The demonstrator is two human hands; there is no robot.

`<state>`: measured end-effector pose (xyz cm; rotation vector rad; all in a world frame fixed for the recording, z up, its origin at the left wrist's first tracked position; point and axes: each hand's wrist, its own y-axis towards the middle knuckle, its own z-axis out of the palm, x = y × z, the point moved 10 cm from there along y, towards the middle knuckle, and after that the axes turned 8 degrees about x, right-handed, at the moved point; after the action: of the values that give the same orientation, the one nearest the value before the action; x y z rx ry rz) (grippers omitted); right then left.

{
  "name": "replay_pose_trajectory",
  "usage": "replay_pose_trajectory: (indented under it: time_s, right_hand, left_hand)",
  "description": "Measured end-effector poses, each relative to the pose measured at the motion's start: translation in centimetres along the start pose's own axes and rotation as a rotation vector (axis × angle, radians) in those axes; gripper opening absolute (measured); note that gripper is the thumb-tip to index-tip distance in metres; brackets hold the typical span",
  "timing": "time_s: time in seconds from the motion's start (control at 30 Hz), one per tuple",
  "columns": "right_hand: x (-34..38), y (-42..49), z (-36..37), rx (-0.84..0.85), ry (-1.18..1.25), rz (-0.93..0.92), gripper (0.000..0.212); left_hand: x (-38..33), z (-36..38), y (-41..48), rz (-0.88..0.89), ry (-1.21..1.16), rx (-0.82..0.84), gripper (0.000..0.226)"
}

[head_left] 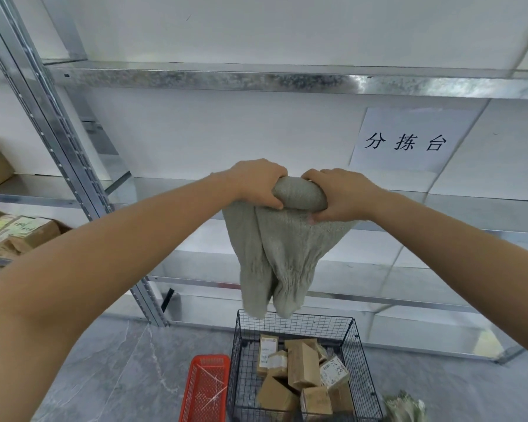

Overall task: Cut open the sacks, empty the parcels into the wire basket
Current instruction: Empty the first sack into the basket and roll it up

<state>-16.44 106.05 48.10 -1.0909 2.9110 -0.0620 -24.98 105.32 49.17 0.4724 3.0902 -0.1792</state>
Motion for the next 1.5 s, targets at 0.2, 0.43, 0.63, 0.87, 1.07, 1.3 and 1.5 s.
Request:
replay_pose_trajectory:
  time_s: [0.2,0.43,0.63,0.87,1.07,1.3,1.5]
  right_hand:
    - [-0.9,0.0,-0.4,0.158,0.176,-0.005,0.037]
    - [-0.9,-0.2,-1.9,-0.151,-0.061,0.020,0.036]
    - [-0.4,-1.7,-2.7,-0.349,-0.080,-0.001,0.040]
    - [-0.4,-0.6,-0.6,-0.092,-0.102,0.014,0.063]
    - [-0.6,0.1,0.6,0.159,0.061,0.001,0.042]
    - [-1.0,0.0,1.9,0.281,0.236,0.018,0.038]
    - [-1.0,-0.3,-0.1,0.061,0.033,0.044,0.033]
  left_hand:
    - [-1.7,-1.7,-1.8,0.008,0.342,-0.377,0.037]
    - [-0.8,-0.1,-0.8,0.028,0.057,-0.046,0.062]
    - [-0.6,-0.4,-0.4,0.064,-0.155,0.210,0.054]
    - [-1.1,0.3,-0.2,0.021,0.125,0.027,0.041]
    - [-3.7,-0.5,-2.6,0.012,0.702,-0.462,0.040]
    - [-3.8,-0.3,-2.9,0.018,0.689,-0.571,0.040]
    - [-1.8,0.2,-1.7,-0.058,0.358,-0.235,0.059]
